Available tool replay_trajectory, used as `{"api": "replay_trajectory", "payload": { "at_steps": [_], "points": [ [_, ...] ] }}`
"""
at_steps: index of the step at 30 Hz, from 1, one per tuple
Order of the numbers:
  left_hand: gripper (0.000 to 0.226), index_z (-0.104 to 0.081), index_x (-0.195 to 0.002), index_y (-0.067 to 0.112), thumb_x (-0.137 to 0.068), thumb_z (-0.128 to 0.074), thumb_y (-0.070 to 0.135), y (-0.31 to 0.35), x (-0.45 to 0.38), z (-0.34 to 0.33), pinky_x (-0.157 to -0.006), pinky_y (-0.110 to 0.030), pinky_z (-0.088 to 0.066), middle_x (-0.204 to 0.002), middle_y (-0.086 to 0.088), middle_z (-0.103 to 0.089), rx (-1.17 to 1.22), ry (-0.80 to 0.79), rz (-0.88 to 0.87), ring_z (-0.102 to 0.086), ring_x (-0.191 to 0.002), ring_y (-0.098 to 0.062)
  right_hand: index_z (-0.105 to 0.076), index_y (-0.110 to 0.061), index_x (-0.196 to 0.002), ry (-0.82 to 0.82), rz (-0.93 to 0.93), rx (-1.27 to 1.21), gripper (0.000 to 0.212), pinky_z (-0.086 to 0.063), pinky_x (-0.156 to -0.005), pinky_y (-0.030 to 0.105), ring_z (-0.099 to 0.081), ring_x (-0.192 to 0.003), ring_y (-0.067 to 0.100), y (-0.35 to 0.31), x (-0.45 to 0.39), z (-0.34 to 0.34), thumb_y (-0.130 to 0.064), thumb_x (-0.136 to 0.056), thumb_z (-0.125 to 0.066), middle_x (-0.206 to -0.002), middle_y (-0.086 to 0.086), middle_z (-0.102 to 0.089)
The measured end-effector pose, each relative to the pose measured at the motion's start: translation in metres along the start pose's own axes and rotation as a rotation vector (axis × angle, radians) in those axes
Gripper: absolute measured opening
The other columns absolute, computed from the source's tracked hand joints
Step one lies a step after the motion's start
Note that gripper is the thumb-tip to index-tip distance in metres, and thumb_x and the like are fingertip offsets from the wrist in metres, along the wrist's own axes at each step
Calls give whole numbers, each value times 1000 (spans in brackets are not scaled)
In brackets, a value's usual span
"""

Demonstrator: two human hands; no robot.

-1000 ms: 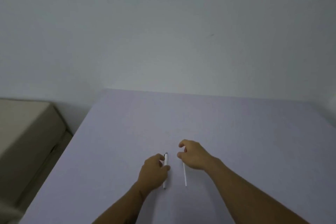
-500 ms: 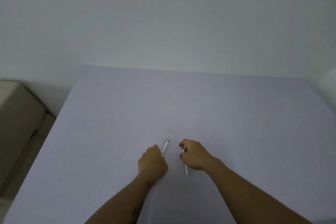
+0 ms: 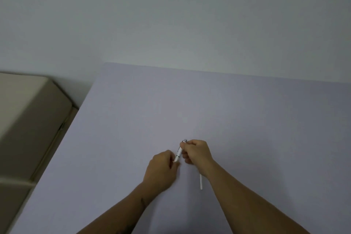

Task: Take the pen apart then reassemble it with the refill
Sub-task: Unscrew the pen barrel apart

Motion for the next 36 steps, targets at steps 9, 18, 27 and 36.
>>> {"api": "replay_trajectory", "payload": {
  "at_steps": [9, 18, 27, 36],
  "points": [
    [16, -58, -77, 19, -90, -58, 28, -7, -1, -3, -59, -25, -45, -73, 3, -63, -1, -25, 91, -56, -64, -13, -64, -9, -50, 126, 40, 188, 31, -60, -62, 36, -60, -47, 18, -15, -37, 17, -10, -81, -61, -46, 0, -67],
    [17, -56, -78, 23, -94, -53, 28, -21, 5, -3, -54, -17, -36, -71, 7, -59, 100, 17, 220, -52, -62, -7, -59, -9, -92, 102, 87, 720, 15, -34, -49, 23, -57, -67, 17, -26, -54, 7, -10, -77, -58, -82, 1, -61],
    [7, -59, -80, 18, -83, -58, 12, -19, 3, 8, -59, -23, -45, -75, 0, -63, 247, 62, 255, -53, -65, -12, -56, -13, -110, 112, 152, 825, 29, -49, -76, 33, -63, -98, 30, -33, -43, 2, -19, -83, -55, -101, 4, -58],
    [15, -55, -79, 19, -82, -70, 14, 4, -3, 21, -60, -25, -47, -69, 3, -59, 267, 115, 130, -51, -59, -11, -74, -10, -84, -134, 12, 170, 13, -49, -53, 24, -61, -58, 11, -18, 5, -10, -23, -84, -70, -72, 2, -70]
  ]
}}
Point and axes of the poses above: each hand's wrist, its own x-axis away from the middle knuckle, its own z-axis out of the back of the hand, y = z × x, the point moved 4 cm from there along -x, towards the middle knuckle
